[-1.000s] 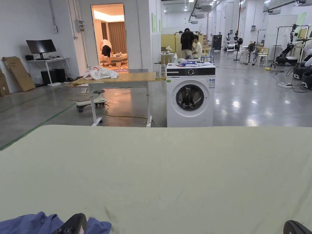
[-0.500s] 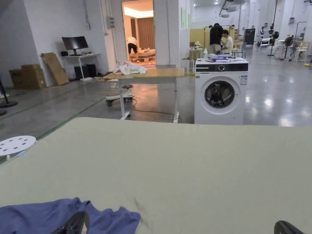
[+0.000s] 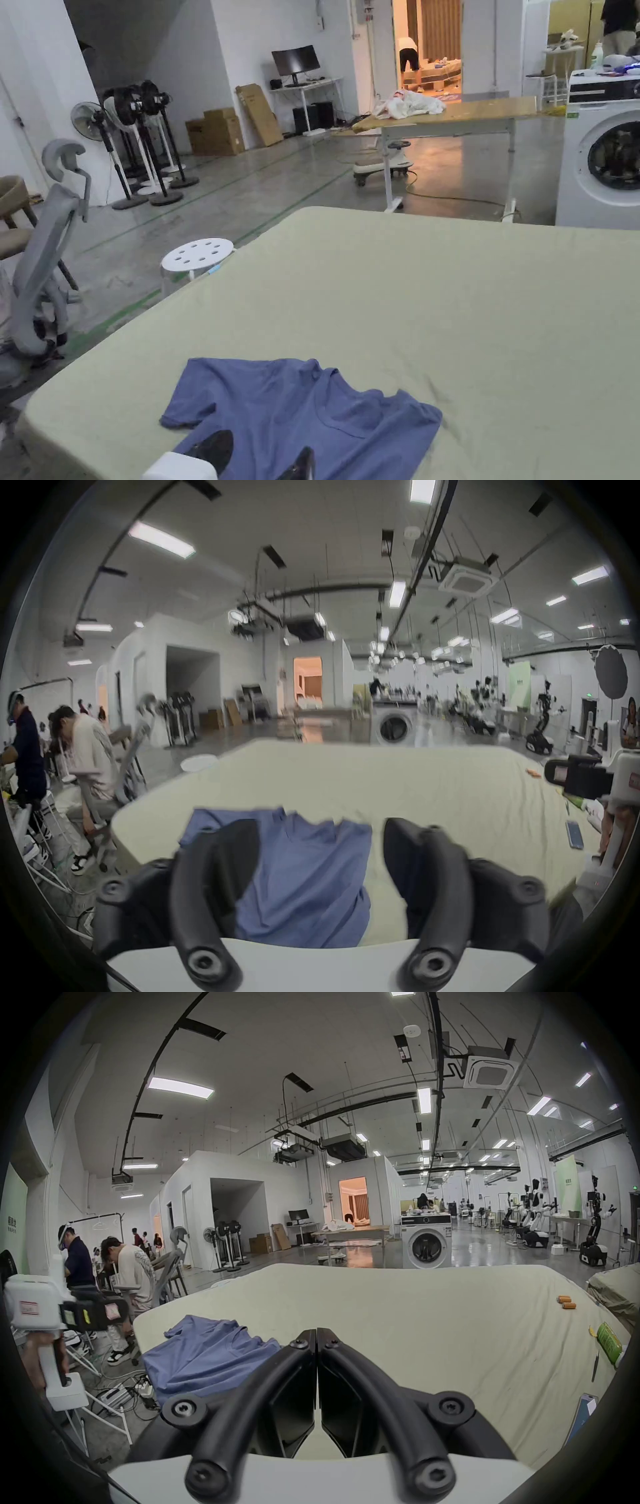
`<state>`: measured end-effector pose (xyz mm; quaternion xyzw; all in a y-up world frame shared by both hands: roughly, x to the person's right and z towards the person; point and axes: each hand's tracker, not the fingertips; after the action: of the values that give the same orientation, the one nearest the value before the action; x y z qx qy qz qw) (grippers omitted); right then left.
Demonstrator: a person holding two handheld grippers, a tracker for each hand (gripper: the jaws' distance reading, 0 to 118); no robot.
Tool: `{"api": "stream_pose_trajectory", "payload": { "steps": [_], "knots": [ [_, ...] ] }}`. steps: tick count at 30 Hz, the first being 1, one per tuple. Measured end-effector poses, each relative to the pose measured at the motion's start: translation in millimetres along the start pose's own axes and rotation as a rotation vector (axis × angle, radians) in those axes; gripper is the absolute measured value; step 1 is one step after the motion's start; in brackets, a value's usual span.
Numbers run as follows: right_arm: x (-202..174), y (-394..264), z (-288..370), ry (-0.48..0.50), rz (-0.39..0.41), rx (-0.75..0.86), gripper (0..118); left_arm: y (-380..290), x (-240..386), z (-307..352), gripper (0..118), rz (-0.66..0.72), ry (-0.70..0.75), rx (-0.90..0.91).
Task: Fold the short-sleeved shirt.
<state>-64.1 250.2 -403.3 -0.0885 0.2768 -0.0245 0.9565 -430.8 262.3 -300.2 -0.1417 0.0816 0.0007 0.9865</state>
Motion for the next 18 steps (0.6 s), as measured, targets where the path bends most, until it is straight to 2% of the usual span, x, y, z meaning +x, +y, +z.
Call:
{"api": "stream_pose_trajectory", "payload": {
  "steps": [2,4,8,13,15,17,18],
  "knots": [
    [3,-5,-3,0.000,-0.015,-0.027,0,-14,-18,-41,85,0.019,-0.105,-0.108],
    [6,-10,-2,-0.001,-0.026,-0.058,0,-33,-35,-90,85,0.041,-0.148,-0.182],
    [16,-19,9,-0.054,-0.009,-0.094,0,-46,-61,-185,85,0.046,-0.111,-0.346],
    [35,-26,22,-0.151,-0.041,-0.133,0,-58,-82,-264,79,0.087,-0.099,-0.524],
    [41,-28,24,-0.184,-0.057,-0.154,0,-67,-81,-283,66,0.038,-0.102,-0.603],
    [46,-31,24,-0.200,-0.071,-0.168,0,-79,-79,-293,66,-0.005,-0.136,-0.634],
    [49,-33,24,-0.205,-0.076,-0.177,0,-84,-72,-292,66,-0.079,-0.124,-0.621]
  ]
}}
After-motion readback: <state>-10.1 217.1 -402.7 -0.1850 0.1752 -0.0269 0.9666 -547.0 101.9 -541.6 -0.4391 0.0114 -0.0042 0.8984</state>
